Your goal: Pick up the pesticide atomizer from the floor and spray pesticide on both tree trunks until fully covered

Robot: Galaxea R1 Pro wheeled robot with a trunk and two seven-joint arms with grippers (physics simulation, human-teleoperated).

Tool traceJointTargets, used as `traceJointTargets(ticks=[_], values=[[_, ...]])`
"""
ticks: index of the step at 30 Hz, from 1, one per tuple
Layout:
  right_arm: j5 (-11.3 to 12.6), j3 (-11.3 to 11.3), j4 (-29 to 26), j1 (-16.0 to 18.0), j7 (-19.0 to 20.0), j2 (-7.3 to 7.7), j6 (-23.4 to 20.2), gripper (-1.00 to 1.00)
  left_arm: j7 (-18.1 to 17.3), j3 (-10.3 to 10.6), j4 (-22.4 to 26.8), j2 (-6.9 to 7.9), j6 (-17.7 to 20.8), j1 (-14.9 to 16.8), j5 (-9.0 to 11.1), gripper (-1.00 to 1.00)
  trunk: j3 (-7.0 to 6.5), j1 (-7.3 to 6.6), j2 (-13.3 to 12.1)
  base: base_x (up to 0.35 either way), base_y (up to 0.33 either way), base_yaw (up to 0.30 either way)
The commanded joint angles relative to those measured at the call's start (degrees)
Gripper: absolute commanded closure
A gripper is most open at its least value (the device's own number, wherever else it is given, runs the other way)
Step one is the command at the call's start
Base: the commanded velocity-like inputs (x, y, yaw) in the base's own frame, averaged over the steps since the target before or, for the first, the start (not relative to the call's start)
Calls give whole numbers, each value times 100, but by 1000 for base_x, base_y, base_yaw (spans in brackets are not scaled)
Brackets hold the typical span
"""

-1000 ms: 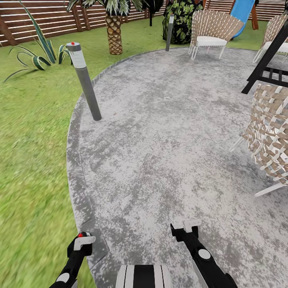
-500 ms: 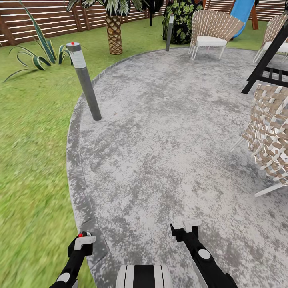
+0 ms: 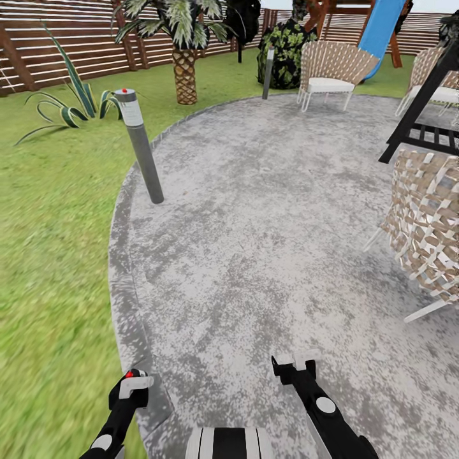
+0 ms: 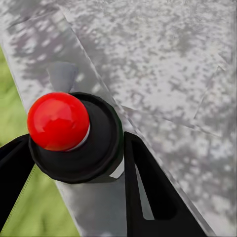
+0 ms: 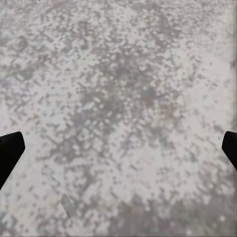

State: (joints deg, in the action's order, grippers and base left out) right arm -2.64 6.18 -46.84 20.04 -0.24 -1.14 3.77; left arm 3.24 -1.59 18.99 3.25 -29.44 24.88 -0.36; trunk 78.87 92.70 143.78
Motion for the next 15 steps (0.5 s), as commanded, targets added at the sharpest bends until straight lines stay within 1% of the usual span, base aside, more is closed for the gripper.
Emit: traceJointTargets(ticks=[1, 11, 14, 15], values=[[0, -1, 0, 0, -1, 0, 0, -100, 0, 2, 1, 0, 2, 0, -1, 100, -23, -2, -2, 0, 0, 0], [9, 6, -7, -4, -10, -22, 15, -100, -23, 35, -4, -22, 54, 0, -41, 100, -244, -28, -15, 0, 0, 0], [-4, -7, 3, -17, -10, 22, 62, -100, -22, 15, -22, 23, 73, -8, -50, 100, -311, -36, -19, 0, 0, 0], [-7, -7, 11, -78, -45, 145, 326, -100, -19, 6, -40, 37, 72, -37, -51, 100, -333, -38, -20, 0, 0, 0]])
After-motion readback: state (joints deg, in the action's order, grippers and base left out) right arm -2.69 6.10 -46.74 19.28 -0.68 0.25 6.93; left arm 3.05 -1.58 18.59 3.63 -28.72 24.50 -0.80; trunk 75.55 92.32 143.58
